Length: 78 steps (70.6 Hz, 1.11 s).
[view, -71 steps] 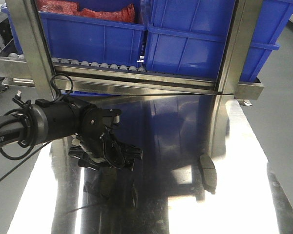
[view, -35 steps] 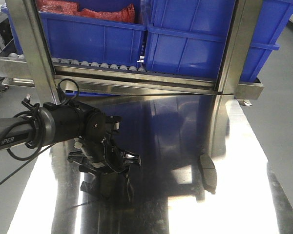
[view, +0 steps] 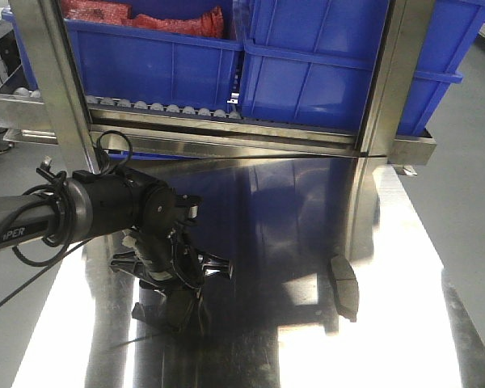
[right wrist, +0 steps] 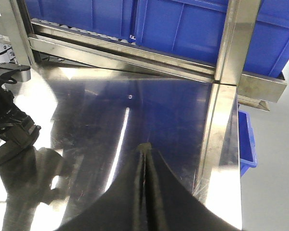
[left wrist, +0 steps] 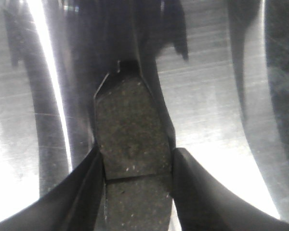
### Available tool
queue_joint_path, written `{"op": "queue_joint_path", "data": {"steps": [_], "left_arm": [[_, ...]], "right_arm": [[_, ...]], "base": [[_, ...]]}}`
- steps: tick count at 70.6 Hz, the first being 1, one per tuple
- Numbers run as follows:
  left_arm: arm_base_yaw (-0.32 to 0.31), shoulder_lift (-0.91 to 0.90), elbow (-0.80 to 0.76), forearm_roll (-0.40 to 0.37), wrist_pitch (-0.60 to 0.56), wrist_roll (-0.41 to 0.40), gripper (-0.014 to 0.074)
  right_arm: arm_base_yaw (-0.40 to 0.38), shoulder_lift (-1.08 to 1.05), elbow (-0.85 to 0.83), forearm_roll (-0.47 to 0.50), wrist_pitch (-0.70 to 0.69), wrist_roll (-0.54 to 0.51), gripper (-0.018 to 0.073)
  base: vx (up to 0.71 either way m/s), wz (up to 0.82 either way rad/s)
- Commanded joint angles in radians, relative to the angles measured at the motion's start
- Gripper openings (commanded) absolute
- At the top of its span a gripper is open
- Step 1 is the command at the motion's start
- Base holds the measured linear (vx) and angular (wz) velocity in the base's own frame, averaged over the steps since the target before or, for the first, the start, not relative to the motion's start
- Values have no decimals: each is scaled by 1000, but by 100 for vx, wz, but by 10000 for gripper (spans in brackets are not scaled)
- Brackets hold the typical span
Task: Move and align brake pads A on conveyor
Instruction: 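Lower the left gripper onto the brake pad nearest it and close, then lift the grasped brake pad off the steel table with the left gripper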
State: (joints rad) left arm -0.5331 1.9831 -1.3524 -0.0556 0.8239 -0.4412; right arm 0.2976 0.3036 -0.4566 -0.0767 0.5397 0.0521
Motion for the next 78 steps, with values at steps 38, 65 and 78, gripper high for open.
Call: {"op": "queue_joint_path", "data": {"steps": [38, 65, 78], "left_arm": [[-49, -143, 37, 112, -112, 46, 128], [-49, -536, 292, 185, -225, 47, 128], [-49, -790, 444, 247, -290, 47, 128]], "right_arm": [[-3, 9, -28, -7, -75, 0, -9], [-3, 9, -28, -7, -75, 0, -9], [-3, 9, -28, -7, -75, 0, -9]], "base": [[0, 0], [0, 0], [0, 0]]}}
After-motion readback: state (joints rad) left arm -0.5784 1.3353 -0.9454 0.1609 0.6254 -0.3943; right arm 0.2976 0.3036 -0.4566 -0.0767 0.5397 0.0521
